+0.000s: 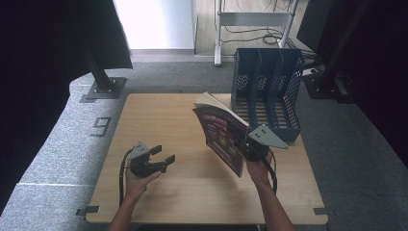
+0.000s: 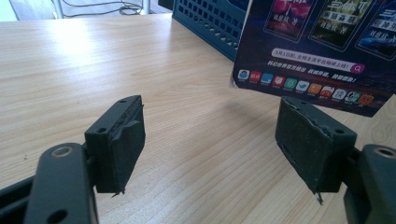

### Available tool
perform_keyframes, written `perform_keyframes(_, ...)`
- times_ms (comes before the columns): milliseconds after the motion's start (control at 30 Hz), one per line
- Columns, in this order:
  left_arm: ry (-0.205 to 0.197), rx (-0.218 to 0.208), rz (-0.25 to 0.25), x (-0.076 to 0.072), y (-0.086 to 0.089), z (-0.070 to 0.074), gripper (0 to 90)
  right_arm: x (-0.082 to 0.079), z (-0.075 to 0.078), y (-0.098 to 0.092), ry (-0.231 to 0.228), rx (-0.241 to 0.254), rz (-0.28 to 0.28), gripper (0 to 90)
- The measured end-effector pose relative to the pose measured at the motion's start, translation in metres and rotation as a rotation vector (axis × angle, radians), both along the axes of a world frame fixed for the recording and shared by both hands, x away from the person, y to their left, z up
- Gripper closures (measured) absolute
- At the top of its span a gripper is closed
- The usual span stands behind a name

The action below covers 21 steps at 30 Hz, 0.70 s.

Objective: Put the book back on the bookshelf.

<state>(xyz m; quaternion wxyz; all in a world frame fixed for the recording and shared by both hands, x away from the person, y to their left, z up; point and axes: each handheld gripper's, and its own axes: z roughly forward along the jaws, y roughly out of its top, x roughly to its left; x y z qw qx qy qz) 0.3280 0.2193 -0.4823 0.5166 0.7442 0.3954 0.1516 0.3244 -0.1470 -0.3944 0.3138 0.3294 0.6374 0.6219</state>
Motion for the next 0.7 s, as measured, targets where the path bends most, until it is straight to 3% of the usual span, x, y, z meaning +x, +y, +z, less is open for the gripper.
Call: perform_keyframes(700,0.006,-0.02,-0.004,-0.001,0.002,0.002,24.4,0.005,0.011,-0.006,-0.014,0.01,-0.03,81.6)
